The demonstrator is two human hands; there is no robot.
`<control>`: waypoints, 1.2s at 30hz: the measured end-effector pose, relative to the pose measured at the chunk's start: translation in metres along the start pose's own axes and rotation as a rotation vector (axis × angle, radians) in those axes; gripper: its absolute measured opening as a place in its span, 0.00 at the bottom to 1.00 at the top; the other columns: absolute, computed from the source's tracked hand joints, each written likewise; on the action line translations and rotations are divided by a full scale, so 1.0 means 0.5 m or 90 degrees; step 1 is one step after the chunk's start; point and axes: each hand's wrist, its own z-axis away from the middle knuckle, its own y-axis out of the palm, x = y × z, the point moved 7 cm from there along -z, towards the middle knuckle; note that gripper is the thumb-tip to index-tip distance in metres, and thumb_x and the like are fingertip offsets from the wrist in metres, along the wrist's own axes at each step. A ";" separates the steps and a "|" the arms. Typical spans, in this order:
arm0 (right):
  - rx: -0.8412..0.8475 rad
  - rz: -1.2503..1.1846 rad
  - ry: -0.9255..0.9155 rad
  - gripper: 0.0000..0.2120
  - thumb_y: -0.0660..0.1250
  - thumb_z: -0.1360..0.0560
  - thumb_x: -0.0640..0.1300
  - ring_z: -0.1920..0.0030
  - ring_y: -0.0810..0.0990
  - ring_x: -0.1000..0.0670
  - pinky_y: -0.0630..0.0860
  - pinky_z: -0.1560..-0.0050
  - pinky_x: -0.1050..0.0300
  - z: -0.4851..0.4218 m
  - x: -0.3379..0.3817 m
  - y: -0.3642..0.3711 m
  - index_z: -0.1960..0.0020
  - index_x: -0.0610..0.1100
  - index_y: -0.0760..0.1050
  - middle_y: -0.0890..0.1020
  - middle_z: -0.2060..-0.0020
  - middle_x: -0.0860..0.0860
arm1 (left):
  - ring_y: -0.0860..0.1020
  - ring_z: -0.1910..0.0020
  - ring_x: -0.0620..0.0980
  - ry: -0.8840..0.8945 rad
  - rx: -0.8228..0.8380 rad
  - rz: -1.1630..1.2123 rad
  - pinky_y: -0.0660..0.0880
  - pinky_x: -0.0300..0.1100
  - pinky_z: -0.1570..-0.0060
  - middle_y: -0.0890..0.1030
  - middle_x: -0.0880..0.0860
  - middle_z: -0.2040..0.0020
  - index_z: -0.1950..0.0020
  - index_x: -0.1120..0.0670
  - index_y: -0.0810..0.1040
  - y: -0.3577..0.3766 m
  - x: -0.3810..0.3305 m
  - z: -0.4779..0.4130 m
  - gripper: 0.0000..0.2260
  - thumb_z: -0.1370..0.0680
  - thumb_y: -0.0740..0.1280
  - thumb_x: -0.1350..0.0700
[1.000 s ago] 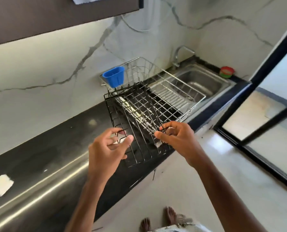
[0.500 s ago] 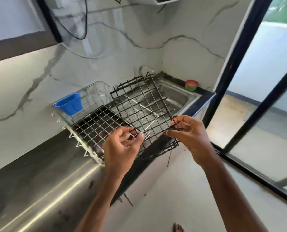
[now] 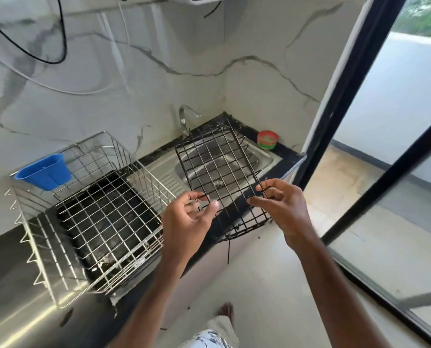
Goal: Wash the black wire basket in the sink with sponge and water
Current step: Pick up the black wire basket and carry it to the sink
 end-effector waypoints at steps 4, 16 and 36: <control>0.021 0.023 0.009 0.16 0.83 0.36 0.45 0.48 0.85 0.44 0.79 0.56 0.54 -0.125 -0.011 -0.010 0.51 0.51 0.82 0.84 0.51 0.45 | 0.82 0.62 0.28 -0.034 -0.004 0.004 0.76 0.27 0.66 0.85 0.46 0.55 0.44 0.56 0.82 0.068 0.020 -0.105 0.13 0.26 0.79 0.57; 0.137 0.228 -0.029 0.13 0.79 0.32 0.55 0.51 0.85 0.51 0.82 0.49 0.51 -0.526 -0.015 0.002 0.49 0.59 0.81 0.86 0.54 0.54 | 0.87 0.59 0.44 -0.197 -0.084 0.042 0.83 0.37 0.62 0.88 0.52 0.49 0.37 0.58 0.80 0.240 0.101 -0.466 0.22 0.29 0.80 0.56; 0.501 0.173 0.373 0.39 0.77 0.40 0.73 0.50 0.87 0.49 0.83 0.45 0.47 -0.916 -0.213 0.170 0.37 0.52 0.76 0.87 0.47 0.49 | 0.88 0.63 0.51 -0.357 -0.065 -0.003 0.85 0.52 0.55 0.88 0.52 0.60 0.48 0.54 0.81 0.311 0.180 -0.657 0.11 0.27 0.79 0.62</control>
